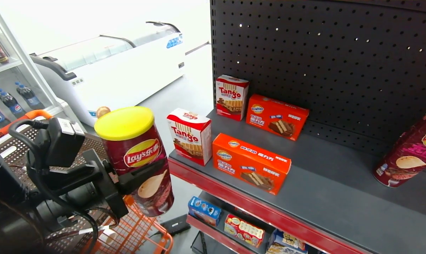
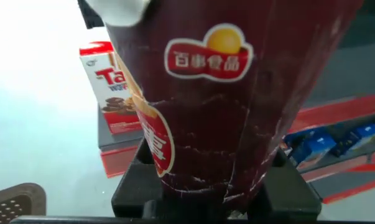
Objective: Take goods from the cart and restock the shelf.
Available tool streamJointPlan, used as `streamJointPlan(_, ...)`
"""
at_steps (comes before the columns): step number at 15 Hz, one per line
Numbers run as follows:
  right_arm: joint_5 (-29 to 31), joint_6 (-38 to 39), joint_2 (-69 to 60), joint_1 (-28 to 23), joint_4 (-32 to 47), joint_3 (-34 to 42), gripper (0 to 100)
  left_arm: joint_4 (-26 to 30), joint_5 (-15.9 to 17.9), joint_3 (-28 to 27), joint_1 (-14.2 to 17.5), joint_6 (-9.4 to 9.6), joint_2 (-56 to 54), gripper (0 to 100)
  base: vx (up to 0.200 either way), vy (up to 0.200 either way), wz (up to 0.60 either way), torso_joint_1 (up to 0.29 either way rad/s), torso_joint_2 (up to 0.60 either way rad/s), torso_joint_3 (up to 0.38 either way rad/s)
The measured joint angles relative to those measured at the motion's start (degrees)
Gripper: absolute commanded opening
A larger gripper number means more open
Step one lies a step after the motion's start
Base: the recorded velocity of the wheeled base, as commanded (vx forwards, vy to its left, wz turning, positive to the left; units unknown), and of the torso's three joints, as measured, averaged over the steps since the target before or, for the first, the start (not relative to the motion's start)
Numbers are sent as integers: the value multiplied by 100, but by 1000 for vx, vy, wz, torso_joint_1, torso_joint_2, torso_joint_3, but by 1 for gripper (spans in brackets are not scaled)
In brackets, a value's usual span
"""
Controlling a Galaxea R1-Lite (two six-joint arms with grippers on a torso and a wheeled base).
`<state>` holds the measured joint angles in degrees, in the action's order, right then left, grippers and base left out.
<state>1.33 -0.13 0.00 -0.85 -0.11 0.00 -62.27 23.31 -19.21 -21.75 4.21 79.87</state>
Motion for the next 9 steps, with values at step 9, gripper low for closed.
streamJointPlan(9,0,6,0,-2,-2,0,100,-44,527,67,-527,-126,-112,0,0,0,0,0,0,0)
